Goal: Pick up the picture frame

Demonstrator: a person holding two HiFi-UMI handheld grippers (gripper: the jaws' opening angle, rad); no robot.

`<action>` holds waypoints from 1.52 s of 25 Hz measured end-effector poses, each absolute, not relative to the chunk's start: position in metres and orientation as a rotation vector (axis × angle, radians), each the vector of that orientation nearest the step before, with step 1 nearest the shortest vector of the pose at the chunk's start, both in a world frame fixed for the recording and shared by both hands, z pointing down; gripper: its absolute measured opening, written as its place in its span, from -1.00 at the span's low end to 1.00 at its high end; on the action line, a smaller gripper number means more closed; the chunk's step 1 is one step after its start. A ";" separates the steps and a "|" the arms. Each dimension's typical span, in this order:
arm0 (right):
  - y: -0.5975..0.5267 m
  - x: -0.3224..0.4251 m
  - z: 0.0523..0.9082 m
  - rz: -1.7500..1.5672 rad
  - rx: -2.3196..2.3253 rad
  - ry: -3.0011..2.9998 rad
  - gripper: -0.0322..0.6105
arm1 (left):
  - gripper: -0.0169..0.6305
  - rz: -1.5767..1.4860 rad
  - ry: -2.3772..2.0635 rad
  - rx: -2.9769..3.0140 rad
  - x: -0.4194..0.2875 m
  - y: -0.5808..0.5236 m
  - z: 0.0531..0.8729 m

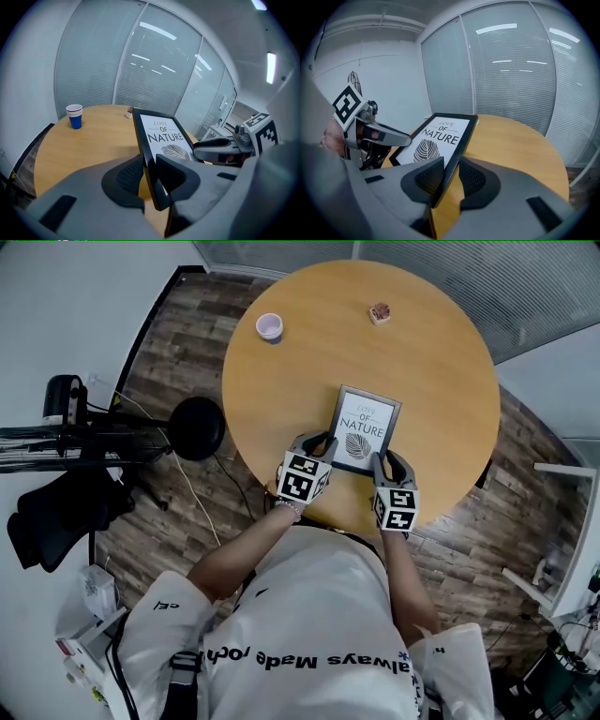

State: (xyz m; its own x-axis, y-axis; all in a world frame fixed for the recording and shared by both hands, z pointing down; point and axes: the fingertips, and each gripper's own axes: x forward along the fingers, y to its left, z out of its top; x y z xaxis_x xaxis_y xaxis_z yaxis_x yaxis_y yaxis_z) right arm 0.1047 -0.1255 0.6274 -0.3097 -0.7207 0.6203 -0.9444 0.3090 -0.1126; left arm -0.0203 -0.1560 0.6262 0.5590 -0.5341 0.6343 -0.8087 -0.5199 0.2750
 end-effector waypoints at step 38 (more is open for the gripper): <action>-0.131 0.113 0.485 0.376 1.536 -2.279 -0.55 | -0.64 0.420 -1.235 2.358 -0.016 -0.149 0.492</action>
